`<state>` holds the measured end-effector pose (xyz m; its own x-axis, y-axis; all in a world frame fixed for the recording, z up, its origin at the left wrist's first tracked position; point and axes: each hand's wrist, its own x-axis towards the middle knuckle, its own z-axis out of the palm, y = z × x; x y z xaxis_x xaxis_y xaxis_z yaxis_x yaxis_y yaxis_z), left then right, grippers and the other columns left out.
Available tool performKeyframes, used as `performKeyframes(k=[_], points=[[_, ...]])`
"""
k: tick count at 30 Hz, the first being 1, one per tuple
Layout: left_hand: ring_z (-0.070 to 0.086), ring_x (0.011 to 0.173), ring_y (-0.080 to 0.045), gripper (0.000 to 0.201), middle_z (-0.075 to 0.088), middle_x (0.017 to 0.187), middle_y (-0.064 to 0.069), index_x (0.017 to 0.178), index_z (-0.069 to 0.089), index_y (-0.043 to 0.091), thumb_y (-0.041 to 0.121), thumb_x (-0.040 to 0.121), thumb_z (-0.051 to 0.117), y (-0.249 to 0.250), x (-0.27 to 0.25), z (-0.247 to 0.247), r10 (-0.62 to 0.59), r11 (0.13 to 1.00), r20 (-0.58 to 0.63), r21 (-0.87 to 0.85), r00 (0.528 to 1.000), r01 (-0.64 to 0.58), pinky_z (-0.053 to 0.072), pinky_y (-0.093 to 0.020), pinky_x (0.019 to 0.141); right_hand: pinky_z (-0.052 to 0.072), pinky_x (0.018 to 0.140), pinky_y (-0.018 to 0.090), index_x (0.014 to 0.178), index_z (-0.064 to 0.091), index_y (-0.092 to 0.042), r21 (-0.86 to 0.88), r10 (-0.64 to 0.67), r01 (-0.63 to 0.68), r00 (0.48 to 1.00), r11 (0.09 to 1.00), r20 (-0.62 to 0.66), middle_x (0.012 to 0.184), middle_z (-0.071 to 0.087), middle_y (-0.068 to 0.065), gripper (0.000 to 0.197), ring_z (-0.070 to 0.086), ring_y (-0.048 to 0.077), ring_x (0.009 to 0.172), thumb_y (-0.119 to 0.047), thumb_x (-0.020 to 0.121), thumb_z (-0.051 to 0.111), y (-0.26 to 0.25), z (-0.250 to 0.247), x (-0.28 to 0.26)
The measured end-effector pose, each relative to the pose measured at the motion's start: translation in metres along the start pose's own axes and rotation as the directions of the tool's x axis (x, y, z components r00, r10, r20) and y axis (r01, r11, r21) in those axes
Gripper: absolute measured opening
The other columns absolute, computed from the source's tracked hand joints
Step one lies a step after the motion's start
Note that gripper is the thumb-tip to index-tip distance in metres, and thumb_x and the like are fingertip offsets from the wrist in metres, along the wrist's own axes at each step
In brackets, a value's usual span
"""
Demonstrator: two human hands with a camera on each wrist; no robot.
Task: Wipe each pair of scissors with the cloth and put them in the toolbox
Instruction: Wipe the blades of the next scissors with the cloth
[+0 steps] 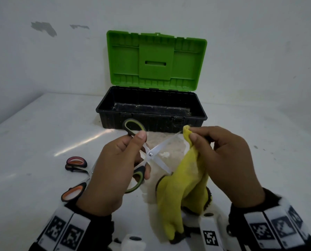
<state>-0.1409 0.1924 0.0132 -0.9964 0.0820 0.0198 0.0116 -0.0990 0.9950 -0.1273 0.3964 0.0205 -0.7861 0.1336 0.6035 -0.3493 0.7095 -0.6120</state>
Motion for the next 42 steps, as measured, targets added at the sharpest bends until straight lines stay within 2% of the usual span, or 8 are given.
performKeyframes(k=[3, 10, 14, 19, 27, 33, 39, 42], points=[[0.053, 0.047, -0.027, 0.037, 0.044, 0.058, -0.018, 0.073, 0.062, 0.014, 0.044, 0.094, 0.058, -0.002, 0.005, -0.003, -0.071, 0.995, 0.013, -0.066, 0.997, 0.071, 0.041, -0.031, 0.049, 0.043, 0.070, 0.005, 0.100, 0.076, -0.026, 0.055, -0.072, 0.072, 0.997, 0.996, -0.010, 0.091, 0.070, -0.021, 0.015, 0.062, -0.001, 0.083, -0.019, 0.087, 0.071, -0.012, -0.002, -0.006], [0.051, 0.046, -0.024, 0.042, 0.048, 0.058, -0.015, 0.077, 0.060, 0.006, 0.043, 0.096, 0.055, 0.001, 0.003, 0.004, -0.105, 0.990, 0.070, -0.084, 0.992, 0.111, 0.041, -0.027, 0.044, 0.049, 0.081, 0.007, 0.110, 0.074, -0.025, 0.017, -0.220, 0.223, 0.946, 0.975, 0.237, 0.099, 0.074, -0.014, 0.028, 0.063, -0.004, 0.089, -0.036, 0.089, 0.059, -0.028, 0.021, -0.020], [0.049, 0.044, -0.025, 0.043, 0.041, 0.049, -0.008, 0.065, 0.060, 0.012, 0.041, 0.097, 0.055, -0.002, 0.002, 0.003, -0.099, 0.993, 0.039, -0.064, 0.994, 0.101, 0.042, -0.030, 0.045, 0.056, 0.066, 0.020, 0.107, 0.075, -0.029, -0.017, -0.225, 0.241, 0.927, 0.970, 0.301, 0.088, 0.075, -0.014, 0.025, 0.067, 0.002, 0.073, -0.037, 0.090, 0.059, -0.031, 0.023, -0.021], [0.050, 0.047, -0.026, 0.039, 0.044, 0.049, -0.009, 0.072, 0.056, 0.009, 0.040, 0.096, 0.056, -0.006, 0.004, -0.001, -0.137, 0.987, 0.005, -0.079, 0.991, 0.137, 0.039, -0.031, 0.048, 0.033, 0.059, 0.003, 0.099, 0.076, -0.035, -0.155, -0.236, 0.345, 0.848, 0.926, 0.475, 0.076, 0.072, -0.020, 0.031, 0.049, -0.004, 0.060, -0.044, 0.088, 0.048, -0.026, 0.006, -0.014], [0.051, 0.047, -0.026, 0.039, 0.045, 0.043, 0.000, 0.074, 0.060, 0.011, 0.043, 0.096, 0.055, -0.002, 0.003, 0.002, -0.146, 0.988, 0.072, -0.043, 0.987, 0.149, 0.042, -0.030, 0.049, 0.041, 0.078, 0.008, 0.102, 0.077, -0.028, -0.040, -0.308, 0.335, 0.901, 0.941, 0.307, 0.088, 0.075, -0.017, 0.026, 0.059, -0.001, 0.080, -0.037, 0.089, 0.056, -0.029, 0.010, -0.015], [0.047, 0.044, -0.025, 0.040, 0.041, 0.044, 0.000, 0.065, 0.059, 0.017, 0.042, 0.095, 0.055, -0.004, 0.002, -0.001, -0.166, 0.982, 0.084, -0.076, 0.983, 0.172, 0.039, -0.030, 0.047, 0.043, 0.074, 0.007, 0.101, 0.077, -0.031, -0.012, -0.280, 0.312, 0.869, 0.950, 0.409, 0.089, 0.075, -0.019, 0.025, 0.062, -0.003, 0.080, -0.041, 0.089, 0.057, -0.025, 0.010, -0.016], [0.053, 0.050, -0.028, 0.039, 0.043, 0.044, 0.002, 0.072, 0.064, 0.016, 0.046, 0.095, 0.054, -0.003, 0.004, -0.005, -0.138, 0.990, 0.028, -0.006, 0.990, 0.138, 0.043, -0.033, 0.052, 0.040, 0.068, 0.000, 0.095, 0.078, -0.029, 0.008, -0.201, 0.205, 0.950, 0.979, 0.241, 0.086, 0.072, -0.022, 0.014, 0.059, -0.013, 0.073, -0.029, 0.082, 0.070, -0.015, -0.005, -0.012], [0.051, 0.051, -0.028, 0.042, 0.046, 0.041, 0.002, 0.065, 0.062, 0.019, 0.046, 0.096, 0.053, -0.003, 0.003, -0.003, -0.138, 0.990, 0.045, -0.003, 0.989, 0.138, 0.042, -0.033, 0.053, 0.046, 0.070, 0.009, 0.097, 0.076, -0.032, 0.012, -0.233, 0.239, 0.937, 0.971, 0.261, 0.090, 0.073, -0.020, 0.019, 0.064, -0.001, 0.078, -0.039, 0.084, 0.066, -0.025, 0.002, -0.012]])
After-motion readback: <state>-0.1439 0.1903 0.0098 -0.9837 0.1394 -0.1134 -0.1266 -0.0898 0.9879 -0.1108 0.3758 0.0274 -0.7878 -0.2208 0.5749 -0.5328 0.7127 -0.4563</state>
